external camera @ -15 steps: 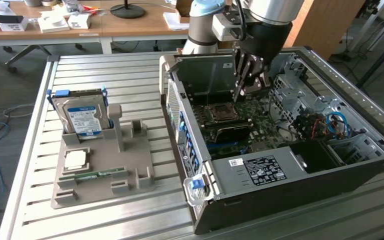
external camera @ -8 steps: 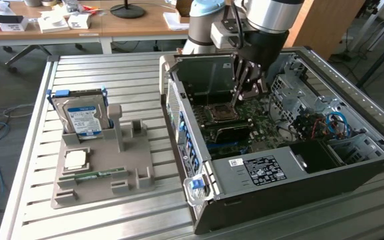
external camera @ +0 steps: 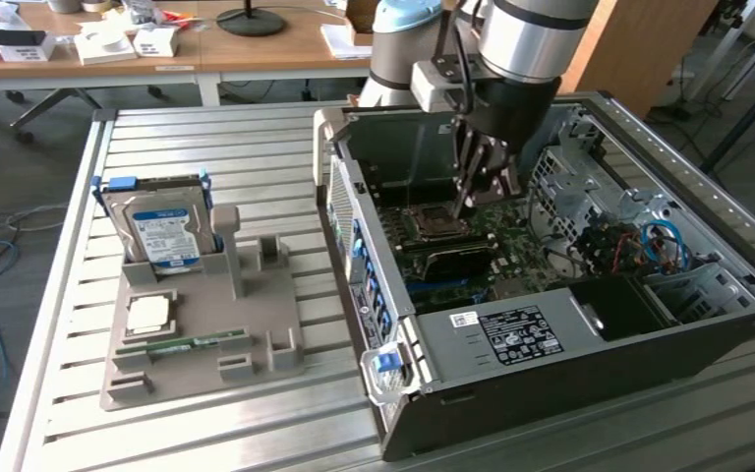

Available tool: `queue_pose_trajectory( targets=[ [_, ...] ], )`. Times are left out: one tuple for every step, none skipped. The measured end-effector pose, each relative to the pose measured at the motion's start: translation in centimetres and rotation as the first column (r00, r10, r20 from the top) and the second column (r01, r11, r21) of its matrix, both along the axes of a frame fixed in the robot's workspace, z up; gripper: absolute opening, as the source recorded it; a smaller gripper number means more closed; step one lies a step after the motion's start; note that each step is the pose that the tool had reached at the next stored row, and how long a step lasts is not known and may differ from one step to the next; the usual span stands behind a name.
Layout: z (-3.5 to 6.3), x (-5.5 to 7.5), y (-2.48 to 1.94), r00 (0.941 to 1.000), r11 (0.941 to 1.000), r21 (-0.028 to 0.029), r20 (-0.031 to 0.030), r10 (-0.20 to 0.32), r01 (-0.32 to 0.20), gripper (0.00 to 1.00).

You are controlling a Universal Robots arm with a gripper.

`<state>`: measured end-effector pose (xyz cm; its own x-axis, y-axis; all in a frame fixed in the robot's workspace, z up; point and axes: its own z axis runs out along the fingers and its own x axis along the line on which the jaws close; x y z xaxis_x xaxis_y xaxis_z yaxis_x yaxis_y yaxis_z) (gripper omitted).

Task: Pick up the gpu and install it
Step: 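Press down on the gpu until it lock into place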

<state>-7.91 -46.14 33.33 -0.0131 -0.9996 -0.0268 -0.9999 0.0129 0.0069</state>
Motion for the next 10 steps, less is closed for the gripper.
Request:
queue_pose_trajectory(
  targets=[
    [-0.18, 0.0, 0.00, 1.0000, 1.0000, 0.0000, 0.0000, 0.000, 0.000, 0.11],
    [-0.36, 0.0, 0.00, 1.0000, 1.0000, -0.0001, 0.0000, 0.000, 0.000, 0.11],
    [-0.54, 0.0, 0.00, 1.0000, 1.0000, -0.0001, 0.0000, 0.000, 0.000, 0.11],
    [-0.72, 0.0, 0.00, 1.0000, 1.0000, 0.0001, 0.0001, 0.000, 0.000, 0.11],
    [-0.90, 0.0, 0.00, 1.0000, 1.0000, -0.0001, 0.0000, 0.000, 0.000, 0.11],
    [-1.09, 0.0, 0.00, 1.0000, 1.0000, -0.0001, 0.0000, 0.000, 0.000, 0.11],
    [-1.27, 0.0, 0.00, 1.0000, 1.0000, -0.0001, 0.0000, 0.000, 0.000, 0.11],
    [-1.45, 0.0, 0.00, 1.0000, 1.0000, -0.0001, 0.0000, 0.000, 0.000, 0.11],
    [-1.63, 0.0, 0.00, 1.0000, 1.0000, -0.0002, -0.0001, 0.000, 0.000, 0.11],
    [-1.81, 0.0, 0.00, 1.0000, 1.0000, -0.0001, 0.0000, 0.000, 0.000, 0.11]
  ],
)
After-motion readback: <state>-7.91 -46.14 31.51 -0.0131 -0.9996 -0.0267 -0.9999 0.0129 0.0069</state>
